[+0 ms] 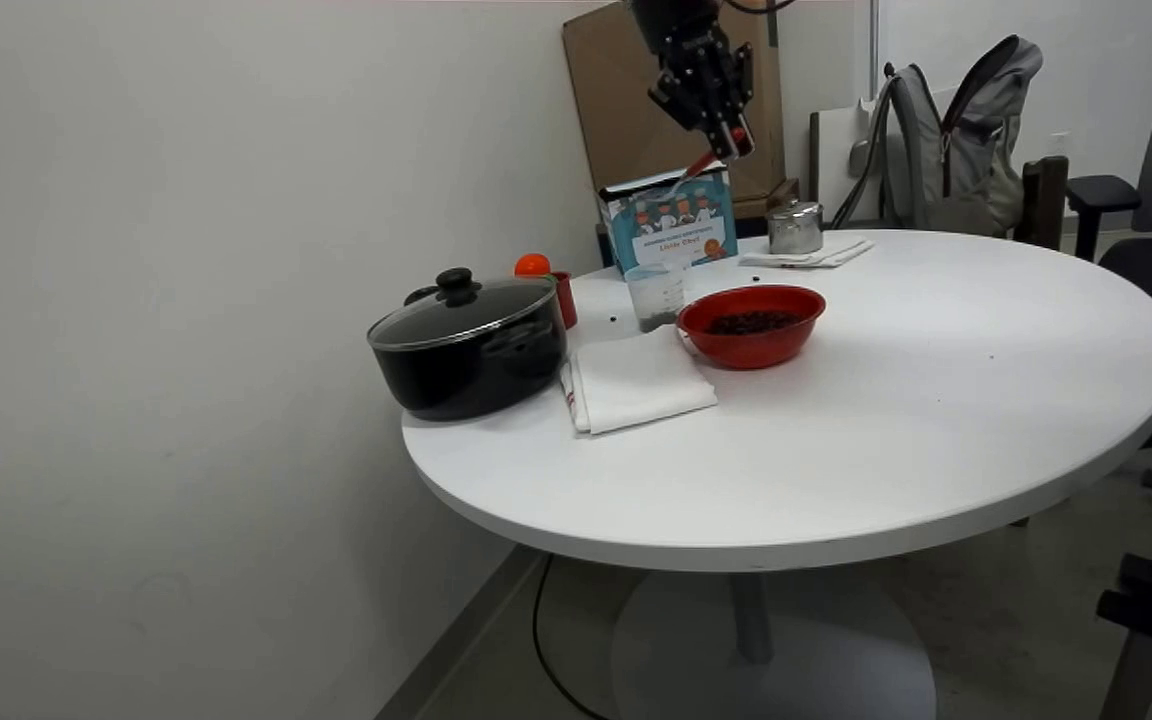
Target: Use the spoon to place some of the contents in the red bowl into the clear jug
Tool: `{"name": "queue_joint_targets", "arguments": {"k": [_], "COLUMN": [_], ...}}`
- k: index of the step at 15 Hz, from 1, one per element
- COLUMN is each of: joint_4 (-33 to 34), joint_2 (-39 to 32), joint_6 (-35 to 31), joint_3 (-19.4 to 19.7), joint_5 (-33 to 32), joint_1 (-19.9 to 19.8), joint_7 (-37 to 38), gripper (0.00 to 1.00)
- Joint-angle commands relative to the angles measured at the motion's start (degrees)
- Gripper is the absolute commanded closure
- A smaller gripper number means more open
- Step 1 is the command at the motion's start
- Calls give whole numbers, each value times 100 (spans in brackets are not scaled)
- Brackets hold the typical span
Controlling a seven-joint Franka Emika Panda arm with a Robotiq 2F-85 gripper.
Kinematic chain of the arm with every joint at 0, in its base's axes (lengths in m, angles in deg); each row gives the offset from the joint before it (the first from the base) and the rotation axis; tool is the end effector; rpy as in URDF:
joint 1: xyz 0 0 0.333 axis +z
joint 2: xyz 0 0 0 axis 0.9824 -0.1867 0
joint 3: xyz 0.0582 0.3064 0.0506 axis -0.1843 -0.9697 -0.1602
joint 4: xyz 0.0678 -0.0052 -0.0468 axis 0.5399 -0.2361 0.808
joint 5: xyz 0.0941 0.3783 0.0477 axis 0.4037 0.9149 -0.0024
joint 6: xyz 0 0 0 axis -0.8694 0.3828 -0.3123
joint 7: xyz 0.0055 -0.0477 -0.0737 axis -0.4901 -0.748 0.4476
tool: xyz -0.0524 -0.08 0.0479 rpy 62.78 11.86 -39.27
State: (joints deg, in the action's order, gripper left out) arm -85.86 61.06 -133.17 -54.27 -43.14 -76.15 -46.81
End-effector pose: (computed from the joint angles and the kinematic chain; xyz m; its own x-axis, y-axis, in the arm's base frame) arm 0.6091 0.0158 0.3448 0.9611 -0.0894 -0.2615 -0.0483 -0.9860 0.1594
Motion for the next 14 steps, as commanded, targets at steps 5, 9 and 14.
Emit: {"name": "queue_joint_targets", "arguments": {"k": [5,9,14], "joint_4": [-2708,-4032,-4782], "joint_2": [1730,2416,2440], "joint_6": [-1039,-1275,-1818], "joint_3": [36,-28,-166], "joint_5": [-566,-737,-608], "joint_1": [-61,-88,-65], "joint_7": [30,-84,34], "gripper": [88,88,88]}}
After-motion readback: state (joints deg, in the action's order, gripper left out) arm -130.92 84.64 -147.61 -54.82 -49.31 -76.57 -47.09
